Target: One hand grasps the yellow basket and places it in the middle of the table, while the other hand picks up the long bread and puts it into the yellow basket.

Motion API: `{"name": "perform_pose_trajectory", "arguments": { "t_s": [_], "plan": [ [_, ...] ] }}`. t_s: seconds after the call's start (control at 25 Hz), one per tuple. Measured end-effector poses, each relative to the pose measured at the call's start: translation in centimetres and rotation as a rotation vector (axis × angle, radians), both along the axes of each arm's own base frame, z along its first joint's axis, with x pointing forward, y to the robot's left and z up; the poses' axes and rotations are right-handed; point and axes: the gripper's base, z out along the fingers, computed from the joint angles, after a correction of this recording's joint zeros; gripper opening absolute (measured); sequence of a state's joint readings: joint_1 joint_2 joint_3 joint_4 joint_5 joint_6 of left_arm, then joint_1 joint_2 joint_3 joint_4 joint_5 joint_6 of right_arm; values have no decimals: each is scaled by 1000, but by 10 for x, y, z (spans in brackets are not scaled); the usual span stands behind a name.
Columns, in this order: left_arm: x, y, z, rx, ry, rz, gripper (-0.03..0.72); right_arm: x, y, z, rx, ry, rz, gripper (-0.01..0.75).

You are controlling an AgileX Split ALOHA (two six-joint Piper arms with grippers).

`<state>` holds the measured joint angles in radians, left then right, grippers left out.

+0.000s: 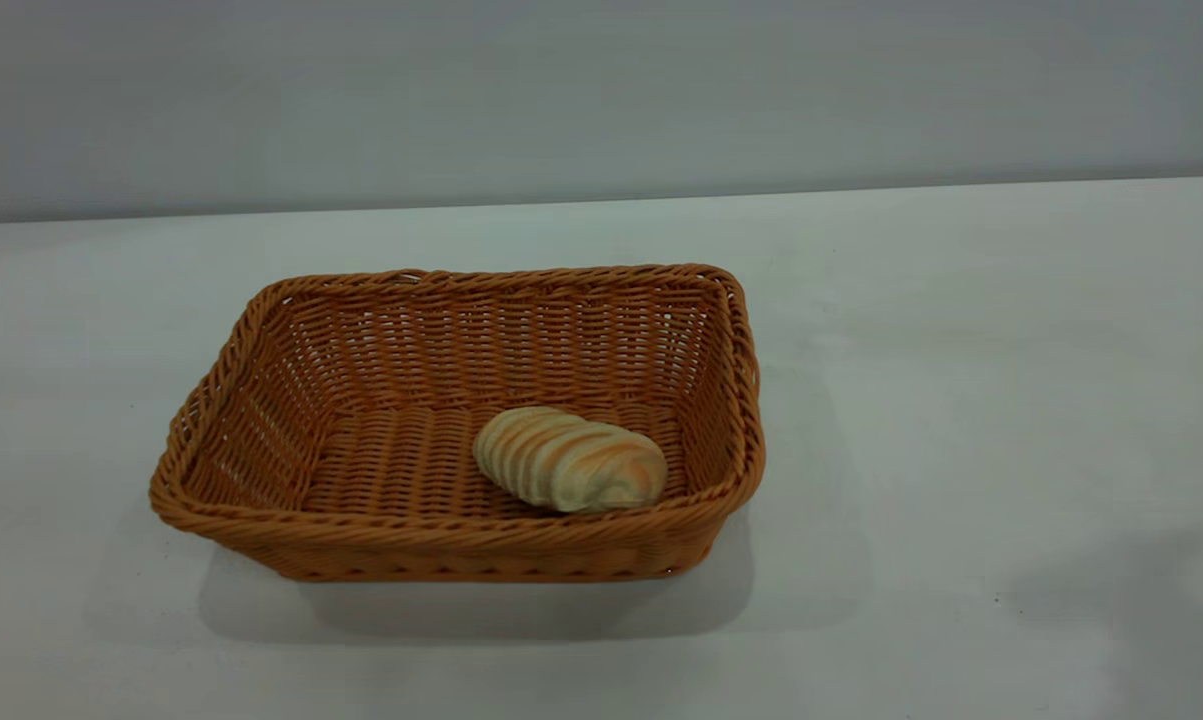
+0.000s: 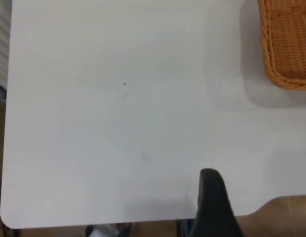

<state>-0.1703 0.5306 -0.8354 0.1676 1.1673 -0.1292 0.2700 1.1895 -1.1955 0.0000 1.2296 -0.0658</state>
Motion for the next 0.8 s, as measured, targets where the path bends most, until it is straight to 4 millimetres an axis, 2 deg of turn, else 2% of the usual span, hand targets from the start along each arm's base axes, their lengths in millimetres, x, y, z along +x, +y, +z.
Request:
{"name": "perform_pose_trajectory", "arguments": {
  "t_s": [0.24,0.48,0.64,0.8],
  "plan": [
    [-31,0,-12,-75,-85,-28,541,-85,-21,2,60,-129,4,346],
    [-59,5,-27,-78,-187,-39,541,-149,-39,-13,97,-269,7,346],
    [-67,7,-43,-48,-214,-64,541,-177,-47,-34,107,-330,19,346],
    [-63,6,-64,-28,-157,-84,541,-190,-50,-64,114,-366,30,346]
  ]
}}
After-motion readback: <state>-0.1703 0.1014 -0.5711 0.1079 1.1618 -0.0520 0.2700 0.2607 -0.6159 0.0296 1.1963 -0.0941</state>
